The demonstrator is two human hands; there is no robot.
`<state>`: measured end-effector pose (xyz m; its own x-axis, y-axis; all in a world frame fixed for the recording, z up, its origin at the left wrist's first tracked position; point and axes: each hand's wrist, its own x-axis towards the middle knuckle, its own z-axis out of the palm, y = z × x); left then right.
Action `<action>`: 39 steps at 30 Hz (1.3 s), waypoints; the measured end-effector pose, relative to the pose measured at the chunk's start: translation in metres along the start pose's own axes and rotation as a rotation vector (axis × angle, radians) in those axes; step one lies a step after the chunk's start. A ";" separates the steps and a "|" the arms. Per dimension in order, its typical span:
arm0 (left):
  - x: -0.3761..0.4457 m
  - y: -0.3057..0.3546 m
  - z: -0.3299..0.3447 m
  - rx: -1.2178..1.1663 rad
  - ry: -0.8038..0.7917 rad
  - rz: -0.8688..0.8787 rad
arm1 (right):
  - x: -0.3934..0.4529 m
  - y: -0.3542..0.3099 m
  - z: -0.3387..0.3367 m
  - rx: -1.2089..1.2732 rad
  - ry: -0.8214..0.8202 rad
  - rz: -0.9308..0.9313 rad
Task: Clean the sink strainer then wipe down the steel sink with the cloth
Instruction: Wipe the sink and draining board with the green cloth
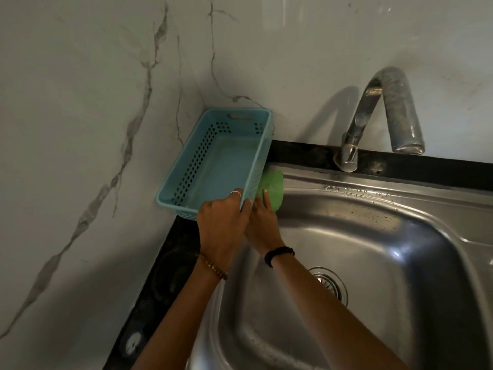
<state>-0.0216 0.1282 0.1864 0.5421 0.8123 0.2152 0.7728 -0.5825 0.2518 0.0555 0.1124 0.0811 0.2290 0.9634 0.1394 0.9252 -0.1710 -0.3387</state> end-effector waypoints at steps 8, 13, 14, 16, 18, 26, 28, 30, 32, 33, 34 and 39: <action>-0.007 0.003 0.004 0.040 0.015 -0.035 | -0.002 0.062 -0.015 -0.185 0.013 0.125; -0.011 0.002 0.010 0.038 0.024 -0.041 | -0.043 0.105 -0.032 -0.250 0.027 0.220; -0.012 0.003 0.010 0.074 0.064 -0.001 | -0.053 0.116 -0.037 -0.256 0.029 0.241; -0.012 0.012 0.011 0.147 0.162 0.119 | -0.073 0.134 -0.049 -0.260 0.055 0.297; -0.012 0.028 0.019 0.139 0.218 0.273 | -0.092 0.150 -0.059 -0.260 0.067 0.375; 0.017 0.064 0.102 0.018 -0.275 0.325 | -0.130 0.183 -0.079 -0.168 0.162 0.799; 0.025 0.059 0.118 -0.030 -0.341 0.238 | -0.118 0.172 -0.073 -0.108 0.181 0.816; 0.028 0.051 0.128 -0.078 -0.359 0.212 | -0.105 0.156 -0.064 -0.052 0.181 0.781; 0.029 0.044 0.136 -0.126 -0.348 0.222 | -0.090 0.140 -0.051 -0.020 0.178 0.697; 0.030 0.042 0.139 -0.141 -0.346 0.226 | -0.082 0.133 -0.045 -0.020 0.167 0.635; 0.030 0.040 0.141 -0.144 -0.347 0.234 | -0.073 0.125 -0.039 -0.027 0.151 0.563; 0.031 0.038 0.146 -0.142 -0.367 0.243 | -0.038 0.112 -0.025 -0.093 0.075 0.296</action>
<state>0.0731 0.1357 0.0653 0.8026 0.5937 -0.0575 0.5699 -0.7349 0.3676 0.1579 0.0516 0.0606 0.5105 0.8520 0.1167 0.8383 -0.4628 -0.2884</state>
